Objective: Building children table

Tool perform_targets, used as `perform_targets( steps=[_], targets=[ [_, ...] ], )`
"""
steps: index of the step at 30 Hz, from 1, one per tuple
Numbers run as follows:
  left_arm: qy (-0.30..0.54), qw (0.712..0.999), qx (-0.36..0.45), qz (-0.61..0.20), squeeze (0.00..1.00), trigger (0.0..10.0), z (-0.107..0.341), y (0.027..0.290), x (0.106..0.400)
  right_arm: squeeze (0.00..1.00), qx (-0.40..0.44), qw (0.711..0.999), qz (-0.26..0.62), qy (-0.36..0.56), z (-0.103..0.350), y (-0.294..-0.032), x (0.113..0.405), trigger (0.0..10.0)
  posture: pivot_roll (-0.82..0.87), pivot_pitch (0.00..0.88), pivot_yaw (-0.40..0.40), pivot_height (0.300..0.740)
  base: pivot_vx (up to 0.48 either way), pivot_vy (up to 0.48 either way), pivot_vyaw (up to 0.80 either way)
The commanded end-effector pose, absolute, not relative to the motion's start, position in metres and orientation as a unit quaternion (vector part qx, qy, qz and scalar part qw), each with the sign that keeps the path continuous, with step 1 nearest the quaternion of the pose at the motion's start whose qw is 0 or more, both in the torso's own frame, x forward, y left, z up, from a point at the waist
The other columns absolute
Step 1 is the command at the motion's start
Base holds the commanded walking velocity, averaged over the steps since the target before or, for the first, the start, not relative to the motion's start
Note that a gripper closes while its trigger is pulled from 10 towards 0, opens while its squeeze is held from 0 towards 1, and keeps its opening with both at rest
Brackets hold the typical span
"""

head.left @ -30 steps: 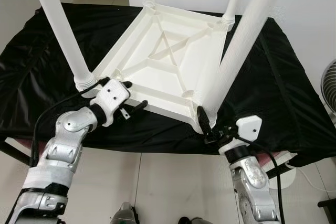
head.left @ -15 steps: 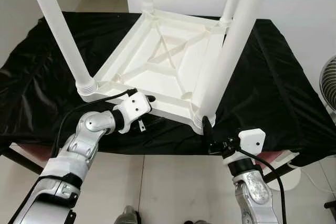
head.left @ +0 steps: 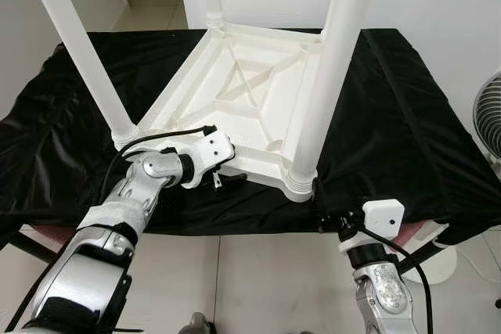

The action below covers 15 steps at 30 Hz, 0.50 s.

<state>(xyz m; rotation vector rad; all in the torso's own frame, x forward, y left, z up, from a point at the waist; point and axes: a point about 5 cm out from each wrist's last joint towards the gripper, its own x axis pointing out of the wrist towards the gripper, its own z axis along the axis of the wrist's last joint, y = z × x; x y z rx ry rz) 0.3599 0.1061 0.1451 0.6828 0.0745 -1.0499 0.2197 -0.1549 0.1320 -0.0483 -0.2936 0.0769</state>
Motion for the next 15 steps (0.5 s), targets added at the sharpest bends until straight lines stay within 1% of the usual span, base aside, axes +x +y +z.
perform_targets(
  steps=[1, 3, 4, 5, 6, 9, 10, 13, 14, 15],
  targets=[
    [0.047, 0.795, 0.339, -0.501, 0.00, 10.0, 0.1397, 0.1085, 0.3595, 0.00, -0.028, 0.988, 0.034, -0.148, 0.1333, -0.1545, 0.2174, 10.0, -0.04, 0.075, 0.108, 0.740, 0.000, 0.000, 0.00],
    [0.050, 0.790, 0.343, -0.506, 0.00, 10.0, 0.1388, 0.1085, 0.3598, 0.00, -0.029, 0.988, 0.033, -0.148, 0.1334, -0.1550, 0.2170, 10.0, -0.04, 0.075, 0.108, 0.740, 0.000, 0.000, 0.00],
    [0.055, 0.783, 0.347, -0.513, 0.00, 6.5, 0.1376, 0.1090, 0.3598, 0.00, -0.031, 0.988, 0.031, -0.147, 0.1334, -0.1558, 0.2166, 10.0, -0.04, 0.073, 0.115, 0.740, 0.000, 0.000, 0.00],
    [0.061, 0.776, 0.347, -0.524, 0.00, 5.3, 0.1363, 0.1097, 0.3597, 0.00, -0.033, 0.988, 0.028, -0.147, 0.1332, -0.1564, 0.2163, 10.0, -0.05, 0.072, 0.118, 0.740, 0.000, 0.000, 0.00],
    [0.066, 0.771, 0.346, -0.530, 0.00, 2.0, 0.1356, 0.1102, 0.3596, 0.00, -0.034, 0.988, 0.026, -0.147, 0.1332, -0.1568, 0.2163, 10.0, -0.05, 0.072, 0.119, 0.740, 0.000, 0.000, 0.00],
    [0.072, 0.766, 0.349, -0.536, 0.00, 2.0, 0.1346, 0.1113, 0.3601, 0.00, -0.034, 0.988, 0.023, -0.146, 0.1330, -0.1570, 0.2164, 10.0, -0.05, 0.070, 0.123, 0.740, 0.000, 0.000, 0.00],
    [0.074, 0.766, 0.350, -0.534, 0.00, 0.2, 0.1347, 0.1116, 0.3609, 0.00, -0.034, 0.988, 0.022, -0.147, 0.1329, -0.1569, 0.2164, 10.0, -0.05, 0.067, 0.126, 0.740, 0.000, 0.000, 0.00],
    [0.074, 0.766, 0.350, -0.534, 0.00, 0.2, 0.1347, 0.1116, 0.3609, 0.00, -0.034, 0.988, 0.022, -0.147, 0.1329, -0.1569, 0.2164, 10.0, -0.05, 0.067, 0.126, 0.740, 0.000, 0.000, 0.00],
    [0.074, 0.765, 0.347, -0.537, 0.00, 0.0, 0.1359, 0.1106, 0.3615, 0.00, -0.035, 0.988, 0.020, -0.147, 0.1328, -0.1566, 0.2169, 10.0, -0.05, 0.066, 0.128, 0.740, 0.000, 0.000, 0.00],
    [0.074, 0.765, 0.347, -0.537, 0.00, 0.0, 0.1359, 0.1106, 0.3615, 0.00, -0.035, 0.988, 0.020, -0.147, 0.1328, -0.1566, 0.2169, 10.0, -0.05, 0.066, 0.128, 0.740, 0.000, 0.000, 0.00]
  ],
)
